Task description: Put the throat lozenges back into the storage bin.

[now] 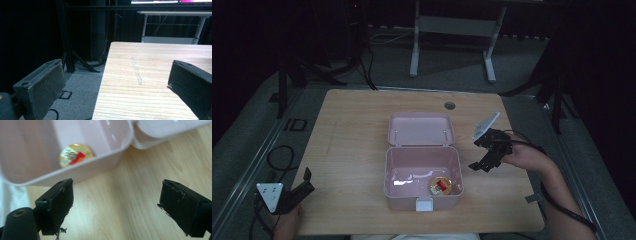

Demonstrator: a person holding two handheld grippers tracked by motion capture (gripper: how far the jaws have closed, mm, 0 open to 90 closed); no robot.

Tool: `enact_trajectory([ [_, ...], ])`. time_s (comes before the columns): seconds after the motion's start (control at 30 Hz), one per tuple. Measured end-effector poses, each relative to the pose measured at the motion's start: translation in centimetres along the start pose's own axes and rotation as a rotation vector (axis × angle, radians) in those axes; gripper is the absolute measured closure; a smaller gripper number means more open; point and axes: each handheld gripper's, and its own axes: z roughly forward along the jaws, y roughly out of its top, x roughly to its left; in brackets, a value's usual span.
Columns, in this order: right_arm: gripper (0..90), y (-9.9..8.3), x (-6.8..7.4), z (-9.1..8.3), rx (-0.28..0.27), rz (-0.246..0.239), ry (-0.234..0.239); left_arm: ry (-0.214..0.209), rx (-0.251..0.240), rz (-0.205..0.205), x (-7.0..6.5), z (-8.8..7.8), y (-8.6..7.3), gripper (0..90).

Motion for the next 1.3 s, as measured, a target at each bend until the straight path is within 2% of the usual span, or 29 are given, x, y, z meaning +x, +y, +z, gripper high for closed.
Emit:
enact_trajectory([
  [0.03,11.7,-1.1,-0.4,0.4,-0.035,0.029,-0.028,-0.001,-0.001,0.0,0.0,0.0,0.0,1.0],
  [0.07,11.7,-1.1,-0.4,0.4,-0.035,0.029,-0.028,-0.001,-0.001,0.0,0.0,0.0,0.0,1.0],
  [0.1,11.7,-2.2,-0.8,0.9,-0.074,0.071,-0.05,-0.001,0.0,0.001,0.0,0.0,0.0,1.0],
  [0.13,11.7,-2.2,-0.8,0.9,-0.074,0.071,-0.05,-0.001,0.0,0.001,0.0,0.0,0.0,1.0],
  [0.17,11.5,-3.3,-1.3,1.7,-0.107,0.112,-0.066,-0.002,0.001,0.005,-0.1,0.0,0.0,1.0],
  [0.23,11.5,-4.4,-1.6,2.6,-0.129,0.148,-0.086,-0.002,0.0,0.007,-0.1,0.0,0.0,1.0],
  [0.27,11.5,-4.4,-1.6,2.6,-0.129,0.148,-0.086,-0.002,0.0,0.007,-0.1,0.0,0.0,1.0],
  [0.3,11.5,-5.4,-1.8,3.7,-0.152,0.182,-0.11,-0.002,-0.001,0.002,0.0,0.0,0.0,1.0],
  [0.33,11.5,-5.4,-1.8,3.7,-0.152,0.182,-0.11,-0.002,-0.001,0.002,0.0,0.0,0.0,1.0],
  [0.37,11.5,-6.4,-2.0,4.7,-0.175,0.209,-0.134,-0.002,-0.002,0.001,0.0,0.0,0.0,1.0],
  [0.4,11.5,-6.4,-2.0,4.7,-0.175,0.209,-0.134,-0.002,-0.002,0.001,0.0,0.0,0.0,1.0],
  [0.43,11.5,-7.3,-2.1,5.8,-0.193,0.229,-0.148,-0.003,-0.001,0.001,0.0,0.0,0.0,1.0],
  [0.47,11.5,-7.3,-2.1,5.8,-0.193,0.229,-0.148,-0.003,-0.001,0.001,0.0,0.0,0.0,1.1],
  [0.5,11.5,-8.1,-2.1,6.8,-0.21,0.252,-0.179,-0.003,-0.002,0.002,0.0,0.0,0.0,1.1],
  [0.6,11.5,-9.0,-2.2,7.7,-0.227,0.279,-0.202,-0.003,-0.002,0.0,0.0,0.0,0.0,1.1],
  [0.63,11.5,-9.8,-2.3,8.5,-0.251,0.317,-0.214,-0.003,-0.002,0.0,0.0,0.0,0.0,1.0],
  [0.7,11.5,-10.6,-2.2,9.3,-0.267,0.335,-0.254,-0.003,-0.002,-0.001,0.0,0.0,0.0,1.0],
  [0.73,11.5,-10.6,-2.2,9.3,-0.267,0.335,-0.254,-0.003,-0.002,-0.001,0.0,0.0,0.0,1.0],
  [0.77,11.5,-11.3,-2.1,9.9,-0.286,0.36,-0.278,-0.003,-0.002,0.0,0.0,0.0,0.0,1.0],
  [0.8,11.5,-11.3,-2.1,9.9,-0.286,0.36,-0.278,-0.003,-0.002,0.0,0.0,0.0,0.0,1.0],
  [0.83,11.5,-11.9,-1.9,10.3,-0.304,0.378,-0.306,-0.002,-0.001,0.0,0.0,0.0,0.0,1.0],
  [0.93,11.5,-12.3,-1.7,10.5,-0.315,0.392,-0.324,-0.003,-0.001,0.0,0.0,0.0,0.0,1.0],
  [0.97,11.4,-12.8,-1.5,10.6,-0.32,0.406,-0.359,-0.002,-0.002,0.0,0.0,0.0,0.0,1.0],
  [1.07,11.5,-13.3,-1.4,10.6,-0.329,0.422,-0.373,-0.001,-0.002,-0.001,0.0,0.0,0.0,1.0],
  [1.1,11.4,-13.8,-1.3,10.4,-0.337,0.447,-0.388,-0.001,-0.002,0.0,0.0,0.0,0.0,1.0],
  [1.13,11.4,-13.8,-1.3,10.4,-0.337,0.447,-0.388,-0.001,-0.002,0.0,0.0,0.0,0.0,1.1],
  [1.17,11.5,-14.2,-1.2,10.2,-0.338,0.476,-0.434,0.0,-0.003,0.0,0.0,0.0,0.0,1.0],
  [1.27,11.5,-14.7,-1.2,10.0,-0.344,0.506,-0.451,0.001,-0.002,0.0,0.0,0.0,0.0,1.1],
  [1.3,11.5,-15.4,-1.2,9.8,-0.342,0.538,-0.471,0.0,0.001,0.0,0.0,0.0,0.0,1.0],
])
